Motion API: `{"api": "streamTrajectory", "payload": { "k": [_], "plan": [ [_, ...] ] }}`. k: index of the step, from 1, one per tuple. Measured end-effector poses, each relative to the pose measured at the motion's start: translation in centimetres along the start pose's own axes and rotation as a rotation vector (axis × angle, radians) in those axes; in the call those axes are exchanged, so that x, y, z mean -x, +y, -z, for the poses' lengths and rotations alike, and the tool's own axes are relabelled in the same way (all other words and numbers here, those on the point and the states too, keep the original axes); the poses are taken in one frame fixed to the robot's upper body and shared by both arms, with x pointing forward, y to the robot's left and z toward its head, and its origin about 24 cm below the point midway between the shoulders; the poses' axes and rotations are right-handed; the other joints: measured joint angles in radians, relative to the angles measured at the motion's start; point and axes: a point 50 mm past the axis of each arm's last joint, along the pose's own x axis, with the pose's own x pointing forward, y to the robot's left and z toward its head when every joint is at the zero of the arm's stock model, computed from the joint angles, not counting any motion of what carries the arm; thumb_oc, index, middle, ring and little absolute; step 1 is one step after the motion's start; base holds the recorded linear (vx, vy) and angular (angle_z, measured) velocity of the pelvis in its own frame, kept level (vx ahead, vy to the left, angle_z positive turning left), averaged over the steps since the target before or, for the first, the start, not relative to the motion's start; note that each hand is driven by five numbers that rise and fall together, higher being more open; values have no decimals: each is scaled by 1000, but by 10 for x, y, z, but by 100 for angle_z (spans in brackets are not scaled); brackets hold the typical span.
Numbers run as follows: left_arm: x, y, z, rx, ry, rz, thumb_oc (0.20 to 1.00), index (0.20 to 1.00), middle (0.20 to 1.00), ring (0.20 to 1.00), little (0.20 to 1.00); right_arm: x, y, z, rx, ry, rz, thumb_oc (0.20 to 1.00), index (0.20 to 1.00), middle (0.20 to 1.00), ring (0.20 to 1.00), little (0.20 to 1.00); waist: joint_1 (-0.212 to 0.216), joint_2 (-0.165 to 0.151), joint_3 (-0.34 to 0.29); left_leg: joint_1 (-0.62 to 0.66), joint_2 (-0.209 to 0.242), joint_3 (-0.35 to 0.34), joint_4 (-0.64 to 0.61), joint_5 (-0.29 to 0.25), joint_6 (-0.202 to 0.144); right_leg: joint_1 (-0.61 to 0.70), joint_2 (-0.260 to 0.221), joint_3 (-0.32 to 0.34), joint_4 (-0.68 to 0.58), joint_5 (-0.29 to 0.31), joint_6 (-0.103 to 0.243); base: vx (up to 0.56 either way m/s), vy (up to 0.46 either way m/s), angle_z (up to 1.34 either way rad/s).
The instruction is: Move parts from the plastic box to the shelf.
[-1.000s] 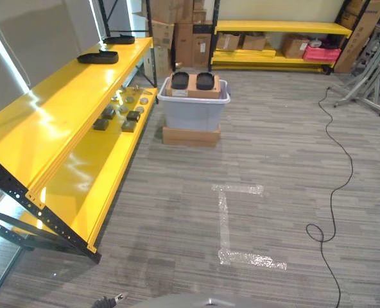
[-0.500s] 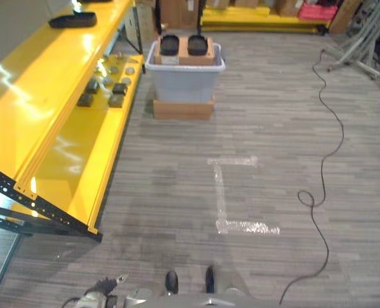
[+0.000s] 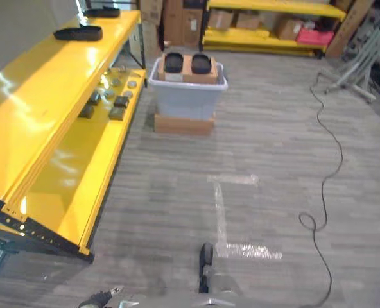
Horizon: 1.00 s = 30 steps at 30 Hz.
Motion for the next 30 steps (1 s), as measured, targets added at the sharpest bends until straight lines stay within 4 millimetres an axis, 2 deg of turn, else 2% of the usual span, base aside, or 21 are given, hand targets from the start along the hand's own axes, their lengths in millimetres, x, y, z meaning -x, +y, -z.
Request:
{"api": "streamTrajectory", "payload": {
  "k": [2, 3, 4, 5, 6, 7, 8, 9, 11, 13, 14, 15, 17, 18, 19, 22, 23, 26, 27, 29, 30],
  "plan": [
    [1, -4, 10, 8, 24, -1, 1000, 1000, 1000, 1000, 1000, 0, 5, -5, 39, -8, -7, 1000, 1000, 1000, 1000, 1000, -4, 27, -41, 62, 80, -25, 3, -25, -69, 42, 83, -18, 61, -18, -76, 626, -428, 24],
    [2, -5, 14, 44, 32, -8, 1000, 1000, 1000, 1000, 1000, 0, 14, -17, 94, -35, -26, 1000, 1000, 1000, 1000, 1000, -3, 15, -52, 26, 92, -7, 119, -3, -112, 48, 86, -3, 111, -80, -113, 454, -397, -6],
    [2, -9, 14, 81, 19, -3, 1000, 1000, 1000, 1000, 1000, 1, 18, -35, 140, -99, -41, 1000, 1000, 1000, 1000, 1000, -1, 2, -85, -71, 106, 19, 348, 57, -145, 104, 101, 1, 55, -110, -119, 483, -525, -18],
    [2, -8, 13, 97, 12, -6, 1000, 1000, 1000, 1000, 1000, 2, 19, -41, 146, -120, -44, 1000, 1000, 1000, 1000, 1000, 6, -5, -91, -114, 118, 28, 458, 108, -148, 143, 115, 4, 17, -111, -132, 358, -435, 5],
    [2, -6, 9, 115, -10, -10, 1000, 1000, 1000, 1000, 1000, 2, 19, -46, 156, -143, -46, 1000, 1000, 1000, 1000, 1000, 8, -4, -95, -297, 149, 51, 743, 264, -136, 170, 133, -3, -20, -114, -180, 379, -336, 25],
    [0, -9, -13, 115, -74, 1, 1000, 1000, 1000, 1000, 1000, 3, 16, -51, 114, -155, -35, 1000, 1000, 1000, 1000, 1000, 27, 8, -78, -536, 206, 89, 1068, 301, -49, 159, 147, -19, -15, -109, -182, 233, -98, 5],
    [0, -7, -20, 119, -100, 0, 1000, 1000, 1000, 1000, 1000, 4, 20, -59, 126, -171, -39, 1000, 1000, 1000, 1000, 1000, 38, -7, -44, -619, 184, 102, 1044, 236, -62, 168, 147, 0, 8, -116, -182, 372, -22, -35],
    [0, -3, -14, 134, -75, -17, 1000, 1000, 1000, 1000, 1000, 4, 18, -61, 127, -169, -32, 1000, 1000, 1000, 1000, 1000, 20, -35, -6, -687, 126, 111, 814, 182, -68, 219, 137, 12, -29, -135, -169, 334, 37, -63],
    [0, -1, -14, 150, -71, -36, 1000, 1000, 1000, 1000, 1000, 4, 11, -59, 148, -151, -11, 1000, 1000, 1000, 1000, 1000, 10, -21, 26, -678, 108, 140, 604, 175, -75, 298, 149, 20, -83, -147, -165, 409, 92, -35],
    [-1, 1, -19, 177, -83, -46, 1000, 1000, 1000, 1000, 1000, 4, 5, -55, 203, -127, 14, 1000, 1000, 1000, 1000, 1000, 1, -12, 31, -604, 70, 142, 223, 192, -82, 351, 156, 38, -120, -163, -138, 636, 190, -24],
    [-1, 3, -20, 192, -77, -56, 1000, 1000, 1000, 1000, 1000, 4, -1, -50, 210, -102, 34, 1000, 1000, 1000, 1000, 1000, -2, 2, 29, -534, 50, 119, -89, 237, -88, 378, 163, 61, -131, -198, -85, 541, 147, -29],
    [-1, 4, -23, 201, -81, -63, 1000, 1000, 1000, 1000, 1000, 4, -2, -48, 218, -92, 41, 1000, 1000, 1000, 1000, 1000, 4, 8, 27, -521, 51, 112, -198, 263, -101, 387, 169, 73, -131, -214, -62, 593, 161, -26],
    [-2, 7, -30, 222, -96, -72, 1000, 1000, 1000, 1000, 1000, 4, -5, -46, 224, -84, 47, 1000, 1000, 1000, 1000, 1000, 13, 4, 46, -526, 53, 113, -205, 295, -87, 422, 168, 80, -130, -219, -59, 602, 182, -34],
    [-2, 10, -27, 256, -81, -87, 1000, 1000, 1000, 1000, 1000, 4, -8, -46, 230, -92, 48, 1000, 1000, 1000, 1000, 1000, 16, -4, 45, -538, 54, 121, -202, 302, -90, 461, 151, 74, -130, -244, -29, 570, 187, -42],
    [-2, 11, -26, 275, -76, -93, 1000, 1000, 1000, 1000, 1000, 4, -9, -48, 234, -104, 50, 1000, 1000, 1000, 1000, 1000, 22, -10, 46, -530, 49, 129, -200, 306, -85, 481, 143, 74, -126, -253, -40, 531, 184, -46],
    [-1, 14, -10, 306, -44, -120, 1000, 1000, 1000, 1000, 1000, 5, -14, -50, 240, -104, 66, 1000, 1000, 1000, 1000, 1000, 45, 3, 34, -463, 75, 142, -82, 268, -29, 564, 141, 80, -95, -302, -30, 538, 190, -52],
    [-1, 17, -8, 311, -40, -137, 1000, 1000, 1000, 1000, 1000, 5, -10, -49, 255, -103, 58, 1000, 1000, 1000, 1000, 1000, 48, -2, 30, -452, 62, 141, -36, 316, -14, 591, 121, 72, -52, -334, -38, 687, 302, -25],
    [0, 22, -11, 307, -67, -148, 1000, 1000, 1000, 1000, 1000, 2, -3, -33, 262, -84, 27, 1000, 1000, 1000, 1000, 1000, 57, -26, 0, -379, 8, 139, -9, 302, 7, 498, 48, -20, 302, -351, -35, 438, 256, 20],
    [0, 24, -14, 291, -84, -148, 1000, 1000, 1000, 1000, 1000, 2, 0, -30, 263, -90, 15, 1000, 1000, 1000, 1000, 1000, 62, -36, -12, -357, -14, 136, -27, 304, 13, 450, 12, -26, 427, -360, -20, 461, 312, 29],
    [-1, 26, -31, 237, -143, -126, 1000, 1000, 1000, 1000, 1000, 1, 13, -33, 251, -129, -24, 1000, 1000, 1000, 1000, 1000, 72, -46, -20, -306, -89, 106, -33, 273, 79, 269, -83, -16, 824, -345, 21, 434, 255, 33],
    [0, 23, -35, 218, -159, -113, 1000, 1000, 1000, 1000, 1000, 2, 16, -36, 251, -144, -34, 1000, 1000, 1000, 1000, 1000, 63, -40, -23, -292, -110, 100, -36, 269, 77, 214, -114, -17, 908, -349, 17, 301, 101, 52]
  ]
}}
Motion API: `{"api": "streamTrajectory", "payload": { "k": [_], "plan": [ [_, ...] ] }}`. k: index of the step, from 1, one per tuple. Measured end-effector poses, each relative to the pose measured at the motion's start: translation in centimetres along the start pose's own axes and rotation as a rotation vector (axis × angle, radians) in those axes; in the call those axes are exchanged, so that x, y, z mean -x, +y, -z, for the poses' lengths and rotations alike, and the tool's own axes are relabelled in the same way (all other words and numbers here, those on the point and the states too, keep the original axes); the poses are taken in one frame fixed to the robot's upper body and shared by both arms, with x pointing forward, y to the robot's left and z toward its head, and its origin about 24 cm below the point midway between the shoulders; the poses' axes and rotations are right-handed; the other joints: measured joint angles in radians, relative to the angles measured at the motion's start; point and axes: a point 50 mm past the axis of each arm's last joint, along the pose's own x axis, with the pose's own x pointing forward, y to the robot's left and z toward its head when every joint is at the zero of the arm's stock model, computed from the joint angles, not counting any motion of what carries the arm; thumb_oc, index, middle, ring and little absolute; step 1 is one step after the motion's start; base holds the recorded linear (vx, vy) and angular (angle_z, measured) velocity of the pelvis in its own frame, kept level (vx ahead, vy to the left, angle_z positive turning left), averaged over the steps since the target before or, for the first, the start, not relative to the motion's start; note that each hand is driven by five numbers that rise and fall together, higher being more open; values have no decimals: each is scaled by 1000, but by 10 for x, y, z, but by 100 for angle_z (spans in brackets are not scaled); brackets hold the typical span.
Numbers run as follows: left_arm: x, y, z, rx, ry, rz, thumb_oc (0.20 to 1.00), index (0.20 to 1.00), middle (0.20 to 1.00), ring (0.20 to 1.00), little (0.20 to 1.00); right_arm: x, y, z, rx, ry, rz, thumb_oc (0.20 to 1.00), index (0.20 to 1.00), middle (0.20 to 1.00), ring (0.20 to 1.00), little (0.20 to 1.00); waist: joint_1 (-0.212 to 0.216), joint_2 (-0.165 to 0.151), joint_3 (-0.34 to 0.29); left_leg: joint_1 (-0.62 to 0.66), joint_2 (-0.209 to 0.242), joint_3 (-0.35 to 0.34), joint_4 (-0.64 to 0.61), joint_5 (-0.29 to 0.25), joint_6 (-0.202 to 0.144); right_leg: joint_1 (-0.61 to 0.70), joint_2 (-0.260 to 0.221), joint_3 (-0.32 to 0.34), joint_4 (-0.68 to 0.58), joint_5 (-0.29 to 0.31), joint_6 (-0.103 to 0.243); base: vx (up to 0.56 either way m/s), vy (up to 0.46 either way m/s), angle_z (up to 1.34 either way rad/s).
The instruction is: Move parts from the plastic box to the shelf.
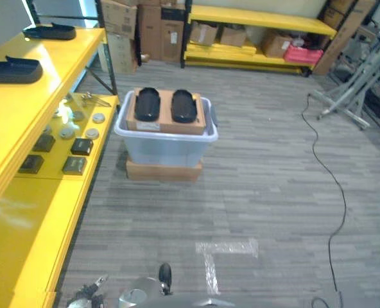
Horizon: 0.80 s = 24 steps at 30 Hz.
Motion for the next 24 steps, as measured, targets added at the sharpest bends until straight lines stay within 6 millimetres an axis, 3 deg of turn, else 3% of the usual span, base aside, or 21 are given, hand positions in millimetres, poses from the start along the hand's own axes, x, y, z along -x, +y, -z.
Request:
{"api": "streamTrajectory", "payload": {
  "k": [2, 3, 4, 5, 6, 7, 8, 11, 12, 14, 16, 18, 19, 21, 22, 23, 24],
  "plan": [
    [0, -14, -6, -37, -30, 48, 1000, 1000, 1000, 1000, 1000, 0, -1, -11, -15, -29, 0, 1000, 1000, 1000, 1000, 1000, -1, 59, -16, 38, -11, -27, -44, -8, -5, -145, 6, 15, 41, -18, -5, 259, -4, 31],
    [1, -20, -9, -43, -37, 61, 1000, 1000, 1000, 1000, 1000, 0, -2, -16, -17, -47, 1, 1000, 1000, 1000, 1000, 1000, -1, 87, -13, 54, -4, -45, -62, -16, -36, -195, 26, 13, 27, -31, -24, 182, -84, 34],
    [1, -24, -12, -23, -40, 65, 1000, 1000, 1000, 1000, 1000, -1, 2, -29, -15, -96, -16, 1000, 1000, 1000, 1000, 1000, -7, 97, 8, -4, 57, 44, 77, -197, -320, -264, 42, 4, -145, -16, -74, 228, -153, 57],
    [-1, -15, -18, -31, -60, 47, 1000, 1000, 1000, 1000, 1000, -1, 7, -26, -24, -85, -28, 1000, 1000, 1000, 1000, 1000, -10, 60, 13, -76, 66, 7, 237, -193, -18, -302, -13, 8, -220, 6, -40, 355, -207, 55],
    [-2, -12, -26, -45, -88, 45, 1000, 1000, 1000, 1000, 1000, -1, 8, -27, -30, -91, -35, 1000, 1000, 1000, 1000, 1000, -2, 56, 17, -53, 126, -37, 227, -220, -64, -339, -17, 21, -261, 17, 23, 486, -311, -23],
    [-1, 2, -8, -49, -28, -2, 1000, 1000, 1000, 1000, 1000, -1, 14, -37, -18, -111, -54, 1000, 1000, 1000, 1000, 1000, 16, 40, 32, 24, 111, -10, 163, -214, -64, -341, -4, 26, -513, 39, 49, 398, -261, -50],
    [-1, 7, -1, -39, 2, -15, 1000, 1000, 1000, 1000, 1000, -1, 14, -39, -17, -128, -56, 1000, 1000, 1000, 1000, 1000, 8, 34, 33, 68, 115, -12, 123, -204, -50, -317, 32, 21, -691, 87, 54, 412, -258, -40],
    [-1, 2, -1, -35, 1, 5, 1000, 1000, 1000, 1000, 1000, -1, 6, -28, -25, -102, -47, 1000, 1000, 1000, 1000, 1000, -13, 11, 34, 156, 89, -67, 50, -195, -45, -294, 60, 20, -926, 198, 48, 374, -261, 63],
    [0, -9, -7, -25, -31, 43, 1000, 1000, 1000, 1000, 1000, 0, 0, -12, -42, -61, -34, 1000, 1000, 1000, 1000, 1000, -28, 13, 32, 205, 78, -134, 13, -199, -52, -294, 87, 30, -1031, 268, 28, 444, -348, 114],
    [0, -12, -9, -17, -44, 54, 1000, 1000, 1000, 1000, 1000, 0, 0, -11, -57, -57, -34, 1000, 1000, 1000, 1000, 1000, -41, 24, 37, 244, 79, -170, -4, -207, -66, -304, 116, 21, -1023, 299, 4, 350, -304, 84],
    [2, -12, 4, -11, -13, 53, 1000, 1000, 1000, 1000, 1000, 0, -4, -10, -61, -57, -25, 1000, 1000, 1000, 1000, 1000, -40, 70, 17, 319, 104, -177, -31, -224, -95, -273, 174, -26, -964, 338, -61, 328, -344, 54],
    [4, -8, 14, -13, 9, 44, 1000, 1000, 1000, 1000, 1000, 1, -5, -6, -62, -48, -23, 1000, 1000, 1000, 1000, 1000, -40, 67, -12, 347, 90, -174, -11, -241, -124, -225, 189, -45, -954, 345, -114, 402, -448, 55],
    [6, -15, 20, 8, 27, 56, 1000, 1000, 1000, 1000, 1000, 1, -11, -8, -51, -51, -3, 1000, 1000, 1000, 1000, 1000, -29, 86, -26, 360, 97, -159, 49, -262, -159, -175, 199, -11, -972, 429, -165, 367, -441, 33],
    [8, -18, 28, 18, 43, 63, 1000, 1000, 1000, 1000, 1000, 1, -12, -20, -14, -79, -5, 1000, 1000, 1000, 1000, 1000, 7, 73, -22, 289, 89, -95, 236, -239, -225, -129, 185, 30, -993, 411, -174, 237, -341, -2],
    [9, -18, 30, 16, 45, 63, 1000, 1000, 1000, 1000, 1000, 1, -11, -25, -15, -91, -7, 1000, 1000, 1000, 1000, 1000, 15, 66, -23, 278, 91, -73, 264, -257, -207, -107, 179, 42, -1008, 401, -174, 209, -387, 10],
    [9, -16, 29, 4, 35, 59, 1000, 1000, 1000, 1000, 1000, 1, -12, -31, -17, -109, -5, 1000, 1000, 1000, 1000, 1000, 21, 48, -22, 222, 151, -43, 353, -260, -194, -49, 172, 41, -1041, 385, -162, 155, -330, 5],
    [9, -15, 29, 1, 28, 56, 1000, 1000, 1000, 1000, 1000, 1, -10, -35, -13, -119, -8, 1000, 1000, 1000, 1000, 1000, 30, 36, -23, 184, 187, -48, 367, -255, -204, -31, 175, 50, -1040, 362, -158, 195, -422, 11]
  ]
}}
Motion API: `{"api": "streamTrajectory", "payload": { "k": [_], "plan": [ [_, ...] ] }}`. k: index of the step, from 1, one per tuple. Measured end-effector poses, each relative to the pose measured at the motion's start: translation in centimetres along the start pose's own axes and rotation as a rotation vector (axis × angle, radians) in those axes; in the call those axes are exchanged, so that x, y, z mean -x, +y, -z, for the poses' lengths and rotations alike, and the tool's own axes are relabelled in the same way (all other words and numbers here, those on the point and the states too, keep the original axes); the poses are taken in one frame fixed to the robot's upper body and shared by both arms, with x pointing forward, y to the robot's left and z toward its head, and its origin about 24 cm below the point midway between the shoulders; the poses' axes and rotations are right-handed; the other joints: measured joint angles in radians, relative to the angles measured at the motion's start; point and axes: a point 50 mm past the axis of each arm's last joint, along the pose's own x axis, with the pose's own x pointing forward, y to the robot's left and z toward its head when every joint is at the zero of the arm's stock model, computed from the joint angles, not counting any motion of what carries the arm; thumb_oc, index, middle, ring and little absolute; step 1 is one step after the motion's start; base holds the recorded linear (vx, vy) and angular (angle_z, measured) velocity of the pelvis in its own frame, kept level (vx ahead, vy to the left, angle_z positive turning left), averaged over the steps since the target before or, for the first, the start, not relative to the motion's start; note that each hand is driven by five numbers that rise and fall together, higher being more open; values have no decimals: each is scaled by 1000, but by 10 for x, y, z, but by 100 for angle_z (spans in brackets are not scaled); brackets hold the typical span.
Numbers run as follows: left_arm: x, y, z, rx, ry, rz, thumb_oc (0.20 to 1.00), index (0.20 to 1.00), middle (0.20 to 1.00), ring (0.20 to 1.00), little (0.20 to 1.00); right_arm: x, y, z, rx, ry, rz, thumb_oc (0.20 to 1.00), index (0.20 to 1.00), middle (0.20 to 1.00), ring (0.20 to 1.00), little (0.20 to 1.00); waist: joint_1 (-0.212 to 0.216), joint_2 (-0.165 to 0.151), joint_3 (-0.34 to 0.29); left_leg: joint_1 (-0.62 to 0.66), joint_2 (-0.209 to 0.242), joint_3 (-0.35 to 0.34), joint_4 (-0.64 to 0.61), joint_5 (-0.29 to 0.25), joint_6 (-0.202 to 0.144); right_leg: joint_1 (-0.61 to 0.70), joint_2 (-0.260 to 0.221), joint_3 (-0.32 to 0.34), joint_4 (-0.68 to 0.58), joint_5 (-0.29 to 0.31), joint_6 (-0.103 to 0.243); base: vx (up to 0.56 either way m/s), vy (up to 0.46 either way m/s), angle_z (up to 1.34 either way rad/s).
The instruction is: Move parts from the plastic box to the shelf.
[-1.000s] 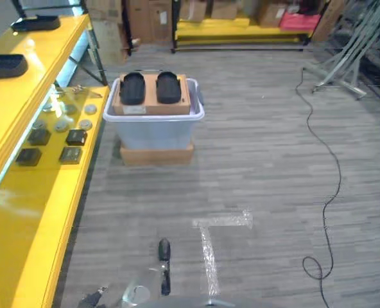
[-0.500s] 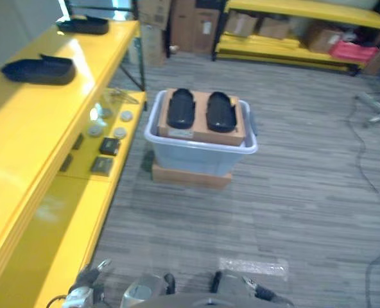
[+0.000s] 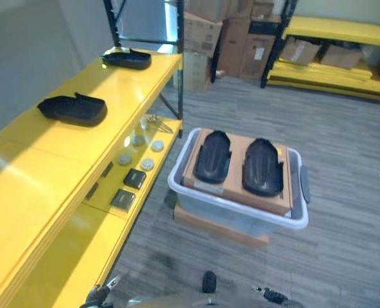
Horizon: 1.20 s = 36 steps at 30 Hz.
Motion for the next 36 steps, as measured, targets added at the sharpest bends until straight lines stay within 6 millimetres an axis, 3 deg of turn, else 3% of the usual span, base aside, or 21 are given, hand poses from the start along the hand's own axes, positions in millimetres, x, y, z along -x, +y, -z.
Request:
{"api": "streamTrajectory", "payload": {
  "k": [1, 2, 4, 5, 6, 7, 9, 10, 12, 14, 16, 20, 22, 23, 25, 27, 28, 29, 30, 34, 36],
  "plan": [
    [0, -2, 0, 3, -2, 2, 1000, 1000, 1000, 1000, 1000, 0, 0, -4, 2, -14, -1, 1000, 1000, 1000, 1000, 1000, -7, -5, 1, -56, 28, -19, 53, 31, -3, 2, 3, -6, 5, -11, -1, 128, -280, -42],
    [2, -9, 5, 15, 11, 15, 1000, 1000, 1000, 1000, 1000, -1, -3, -14, 9, -37, 10, 1000, 1000, 1000, 1000, 1000, 4, 10, 5, -158, 43, -42, 242, 113, -14, -28, 40, -13, 74, -36, -24, 106, -235, -53],
    [2, -2, 7, 18, 22, -3, 1000, 1000, 1000, 1000, 1000, -1, 3, -9, 14, -12, 4, 1000, 1000, 1000, 1000, 1000, 7, -33, 23, -220, 42, -47, 385, 243, -55, 8, 24, -34, 59, -50, -14, 71, -132, -58],
    [1, 1, 5, 18, 16, -11, 1000, 1000, 1000, 1000, 1000, -1, 5, -5, 22, 7, 0, 1000, 1000, 1000, 1000, 1000, 6, -52, 29, -263, 42, -53, 462, 311, -35, 36, 26, -36, 30, -44, -2, 111, -32, -16],
    [-2, -2, -9, 7, -26, 0, 1000, 1000, 1000, 1000, 1000, 0, 1, 5, 19, 54, 15, 1000, 1000, 1000, 1000, 1000, 3, -56, 45, -336, 43, -64, 530, 209, -1, 52, 29, -36, 7, -60, -20, 110, 10, 0],
    [-3, -4, -21, 4, -61, 9, 1000, 1000, 1000, 1000, 1000, 0, -1, 7, 16, 73, 24, 1000, 1000, 1000, 1000, 1000, 3, -66, 65, -367, 43, -60, 488, 161, 7, 58, 24, -30, 2, -65, -21, 154, 55, -1],
    [-5, -6, -36, -5, -102, 16, 1000, 1000, 1000, 1000, 1000, 0, -2, 5, 16, 74, 33, 1000, 1000, 1000, 1000, 1000, -6, -89, 87, -363, 45, -43, 210, 127, -1, 72, -3, -31, 1, -74, -8, 135, 121, -5],
    [-6, -7, -42, -8, -115, 14, 1000, 1000, 1000, 1000, 1000, 0, -5, 6, 13, 72, 41, 1000, 1000, 1000, 1000, 1000, -23, -67, 103, -321, 52, -17, -46, 145, -12, 94, -19, -41, -4, -85, 17, 159, 163, 9],
    [-7, -12, -50, -20, -130, 24, 1000, 1000, 1000, 1000, 1000, 2, -11, 14, 12, 84, 61, 1000, 1000, 1000, 1000, 1000, -57, -30, 111, -280, 69, 28, -268, 186, -19, 121, -35, -67, -6, -94, 56, 125, 143, 21],
    [-6, -17, -44, -36, -104, 33, 1000, 1000, 1000, 1000, 1000, 4, -18, 20, -13, 76, 76, 1000, 1000, 1000, 1000, 1000, -73, 62, 79, -234, 91, 33, -317, 252, 11, 151, -33, -55, -5, -123, 111, 115, 159, 1],
    [-5, -14, -40, -68, -98, 32, 1000, 1000, 1000, 1000, 1000, 6, -14, 29, -50, 64, 77, 1000, 1000, 1000, 1000, 1000, -83, 62, 54, -169, 23, 41, -422, 308, 55, 166, -90, -45, -3, -144, 151, 126, 126, -1],
    [-6, -5, -48, -74, -140, 17, 1000, 1000, 1000, 1000, 1000, 3, 9, 9, -80, -94, 18, 1000, 1000, 1000, 1000, 1000, -87, 40, 46, -123, -27, 36, -528, 345, 71, 164, -134, -51, -5, -158, 174, 107, 39, 5],
    [-3, 4, -37, -75, -136, 1, 1000, 1000, 1000, 1000, 1000, 9, 28, -28, -110, -290, -53, 1000, 1000, 1000, 1000, 1000, -84, 8, 38, -121, -28, 35, -529, 338, 72, 153, -132, -49, -3, -159, 182, 109, -2, 2],
    [-2, 5, -32, -70, -135, 2, 1000, 1000, 1000, 1000, 1000, 18, 36, -48, -95, -413, -98, 1000, 1000, 1000, 1000, 1000, -87, 17, 44, -120, -28, 36, -529, 338, 72, 153, -131, -49, -4, -159, 185, 50, -7, -1],
    [5, 12, -13, -61, -127, -3, 1000, 1000, 1000, 1000, 1000, 69, 60, -122, -89, -775, -227, 1000, 1000, 1000, 1000, 1000, -90, -2, 33, -118, -21, 38, -529, 338, 67, 154, -121, -37, -6, -148, 216, 30, -4, -5],
    [9, 18, -1, -51, -114, -11, 1000, 1000, 1000, 1000, 1000, 111, 66, -169, -42, -1008, -296, 1000, 1000, 1000, 1000, 1000, -84, -4, 23, -117, -8, 38, -529, 340, 60, 154, -106, -32, -6, -142, 207, 4, -3, -2],
    [9, 20, 1, -44, -114, -10, 1000, 1000, 1000, 1000, 1000, 129, 65, -181, -10, -1083, -305, 1000, 1000, 1000, 1000, 1000, -75, -2, 23, -118, -7, 37, -529, 340, 57, 153, -103, -33, -6, -141, 207, 0, 0, 0],
    [11, 22, 6, -44, -106, -10, 1000, 1000, 1000, 1000, 1000, 167, 61, -202, 57, -1254, -329, 1000, 1000, 1000, 1000, 1000, -67, 1, 23, -118, 0, 38, -529, 341, 53, 151, -98, -31, -6, -139, 203, -1, 1, -4],
    [12, 24, 11, -49, -92, -13, 1000, 1000, 1000, 1000, 1000, 179, 60, -212, 73, -1311, -329, 1000, 1000, 1000, 1000, 1000, -70, -1, 22, -118, 3, 39, -529, 341, 53, 151, -95, -31, -6, -138, 202, 7, 7, -8],
    [13, 23, 14, -53, -84, 7, 1000, 1000, 1000, 1000, 1000, 207, 22, -258, 50, -1429, -167, 1000, 1000, 1000, 1000, 1000, -54, -12, 15, -119, 8, 38, -529, 344, 49, 152, -90, -32, -6, -140, 201, 8, 16, 1],
    [13, 24, 14, -53, -83, 5, 1000, 1000, 1000, 1000, 1000, 214, 14, -265, 23, -1446, -133, 1000, 1000, 1000, 1000, 1000, -54, -14, 9, -119, 8, 39, -529, 344, 49, 152, -91, -33, -6, -140, 201, 7, 17, 0]
  ]
}}
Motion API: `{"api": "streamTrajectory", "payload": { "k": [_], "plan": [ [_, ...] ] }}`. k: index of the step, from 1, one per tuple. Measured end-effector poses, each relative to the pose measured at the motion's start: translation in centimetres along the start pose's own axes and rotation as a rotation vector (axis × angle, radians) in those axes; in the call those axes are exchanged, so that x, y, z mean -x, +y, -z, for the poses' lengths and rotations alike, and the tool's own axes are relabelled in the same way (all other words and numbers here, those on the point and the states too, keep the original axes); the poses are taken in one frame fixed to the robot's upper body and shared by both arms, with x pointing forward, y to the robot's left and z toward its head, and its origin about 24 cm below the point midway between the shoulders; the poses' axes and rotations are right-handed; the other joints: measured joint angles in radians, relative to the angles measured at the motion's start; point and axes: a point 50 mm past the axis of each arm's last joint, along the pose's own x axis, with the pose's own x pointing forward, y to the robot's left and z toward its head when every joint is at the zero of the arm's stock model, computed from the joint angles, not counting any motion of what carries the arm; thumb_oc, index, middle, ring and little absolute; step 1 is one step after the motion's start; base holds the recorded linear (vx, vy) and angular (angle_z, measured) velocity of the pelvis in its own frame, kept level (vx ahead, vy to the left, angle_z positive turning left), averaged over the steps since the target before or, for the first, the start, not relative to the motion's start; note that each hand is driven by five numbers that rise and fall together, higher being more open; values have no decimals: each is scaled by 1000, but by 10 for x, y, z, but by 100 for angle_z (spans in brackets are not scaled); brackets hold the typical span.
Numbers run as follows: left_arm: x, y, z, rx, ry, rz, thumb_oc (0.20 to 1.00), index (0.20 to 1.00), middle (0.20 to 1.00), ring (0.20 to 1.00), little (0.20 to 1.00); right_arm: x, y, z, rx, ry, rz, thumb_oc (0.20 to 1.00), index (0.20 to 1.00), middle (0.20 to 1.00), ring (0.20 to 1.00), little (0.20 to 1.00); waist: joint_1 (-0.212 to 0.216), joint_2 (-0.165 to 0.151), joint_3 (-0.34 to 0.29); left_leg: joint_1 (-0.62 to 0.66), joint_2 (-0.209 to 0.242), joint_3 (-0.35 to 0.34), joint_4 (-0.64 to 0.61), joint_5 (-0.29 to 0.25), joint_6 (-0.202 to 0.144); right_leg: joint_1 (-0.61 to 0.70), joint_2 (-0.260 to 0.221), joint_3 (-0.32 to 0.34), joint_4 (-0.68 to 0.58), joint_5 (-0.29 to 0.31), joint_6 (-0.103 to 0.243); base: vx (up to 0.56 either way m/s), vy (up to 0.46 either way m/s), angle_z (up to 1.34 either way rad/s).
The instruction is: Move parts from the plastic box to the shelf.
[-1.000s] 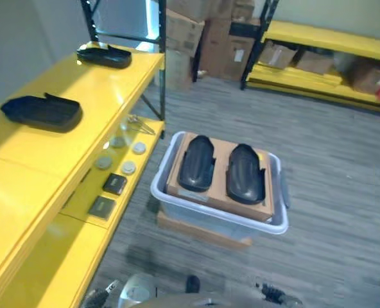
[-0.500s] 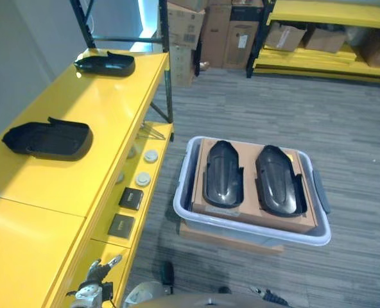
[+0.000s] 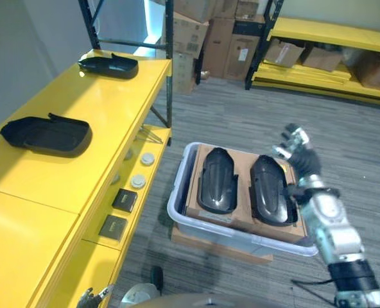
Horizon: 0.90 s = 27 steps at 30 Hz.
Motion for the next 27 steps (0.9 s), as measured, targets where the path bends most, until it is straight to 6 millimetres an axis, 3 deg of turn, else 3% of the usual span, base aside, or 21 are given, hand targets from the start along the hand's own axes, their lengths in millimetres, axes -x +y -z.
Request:
{"api": "streamTrajectory", "payload": {
  "k": [4, 9, 12, 14, 16, 19, 20, 24, 27],
  "plan": [
    [0, 0, 1, 0, 1, -5, 1000, 1000, 1000, 1000, 1000, 0, -5, 0, -5, 31, 53, 1000, 1000, 1000, 1000, 1000, 5, -1, -3, 1, 0, 1, -3, 0, 0, 1, 0, -1, 0, 0, 0, 27, 11, 0],
    [0, 10, 7, -32, 25, -35, 1000, 1000, 1000, 1000, 1000, 14, -73, 35, 262, 189, 441, 1000, 1000, 1000, 1000, 1000, 22, -1, -22, -1, 0, -4, -5, -3, 4, 2, -1, -4, 0, -8, 6, 141, -26, 3],
    [2, 11, 9, -63, 27, -22, 1000, 1000, 1000, 1000, 1000, 21, -89, 43, 328, 206, 544, 1000, 1000, 1000, 1000, 1000, 13, 3, -31, -26, 5, -2, 1, 4, 0, -28, 3, -4, 5, -6, 3, -126, -10, -4],
    [-3, 4, -8, -81, -26, 22, 1000, 1000, 1000, 1000, 1000, 20, -98, 44, 376, 202, 597, 1000, 1000, 1000, 1000, 1000, 15, 28, -27, -85, 13, -5, 6, 28, 6, -90, 8, -6, 18, 6, -1, -406, -15, -1],
    [-13, -17, -53, -98, -158, 125, 1000, 1000, 1000, 1000, 1000, -1, -120, 29, 435, 154, 693, 1000, 1000, 1000, 1000, 1000, 16, 69, 33, -220, 27, -15, 86, 38, 14, -213, 21, -12, 75, 18, -9, -380, -43, 6],
    [-14, -39, -113, -58, -343, 231, 1000, 1000, 1000, 1000, 1000, -26, -140, -7, 451, 48, 786, 1000, 1000, 1000, 1000, 1000, 28, 130, 132, -327, 40, -34, 105, 61, -15, -329, 29, -26, 121, 32, -19, -191, -76, 2],
    [-10, -46, -139, -46, -439, 280, 1000, 1000, 1000, 1000, 1000, -33, -142, -14, 436, 20, 810, 1000, 1000, 1000, 1000, 1000, 44, 145, 192, -349, 40, -47, 110, 66, -28, -370, 28, -24, 162, 29, -25, -98, -87, -9],
    [2, -49, -168, -22, -557, 354, 1000, 1000, 1000, 1000, 1000, -35, -143, -6, 399, 40, 825, 1000, 1000, 1000, 1000, 1000, 85, 143, 285, -394, 21, -115, 131, 55, -28, -458, 4, -54, 291, -18, -37, -27, -58, 5],
    [3, -45, -167, -1, -545, 370, 1000, 1000, 1000, 1000, 1000, -32, -148, 0, 380, 70, 847, 1000, 1000, 1000, 1000, 1000, 105, 143, 316, -395, 13, -131, 132, 55, -28, -475, -8, -57, 333, -40, -38, 12, -8, 16]
  ]
}}
